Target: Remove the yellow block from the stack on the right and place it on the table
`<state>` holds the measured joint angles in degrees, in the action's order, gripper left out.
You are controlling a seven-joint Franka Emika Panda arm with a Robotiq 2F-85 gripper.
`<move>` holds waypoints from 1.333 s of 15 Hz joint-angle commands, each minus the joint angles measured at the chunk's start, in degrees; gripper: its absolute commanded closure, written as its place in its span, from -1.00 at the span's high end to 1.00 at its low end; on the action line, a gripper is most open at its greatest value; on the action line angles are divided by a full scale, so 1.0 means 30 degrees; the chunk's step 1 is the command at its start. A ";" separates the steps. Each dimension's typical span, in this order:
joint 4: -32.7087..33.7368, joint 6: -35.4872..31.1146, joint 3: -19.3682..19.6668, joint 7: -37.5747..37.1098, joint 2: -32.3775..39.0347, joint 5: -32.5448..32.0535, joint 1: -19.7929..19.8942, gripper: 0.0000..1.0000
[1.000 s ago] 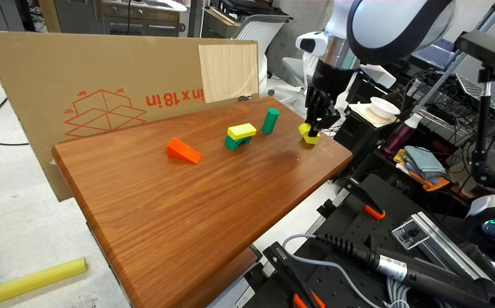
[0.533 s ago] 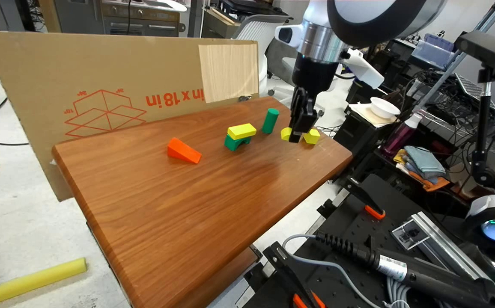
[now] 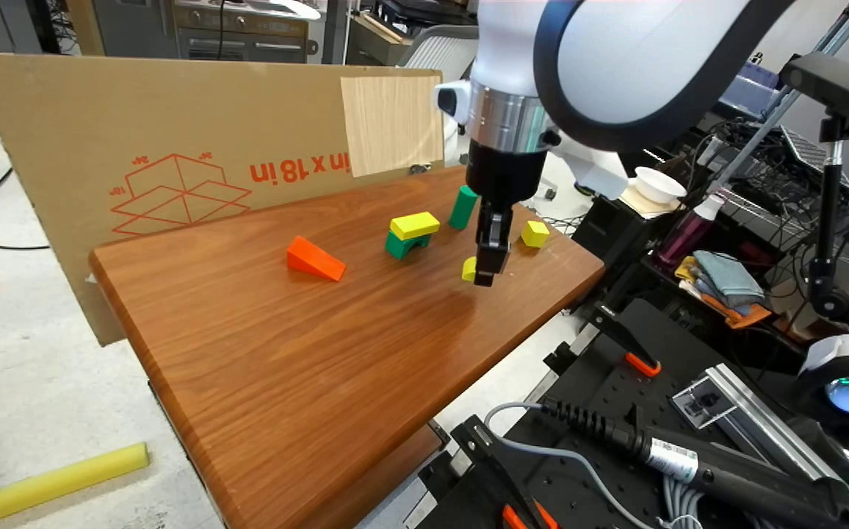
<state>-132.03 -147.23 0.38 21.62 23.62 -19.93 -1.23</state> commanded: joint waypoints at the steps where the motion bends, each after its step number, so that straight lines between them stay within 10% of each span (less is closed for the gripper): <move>1: 0.0309 0.0307 0.0229 -0.1980 0.0919 -0.1056 -0.0958 -0.82; 5: 0.0509 0.0503 0.0229 -0.2539 0.1416 -0.1066 -0.1276 -0.82; 6: 0.0470 0.0433 0.0256 -0.2616 0.1346 -0.1105 -0.1285 0.01; 12: -0.0727 -0.0438 -0.0118 -0.2197 -0.0326 -0.0245 -0.0543 0.93; 20: -0.2426 0.1244 -0.1192 -0.1697 -0.5337 0.6588 0.1415 1.00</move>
<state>-137.20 -146.59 -2.58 16.48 14.03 -5.64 1.32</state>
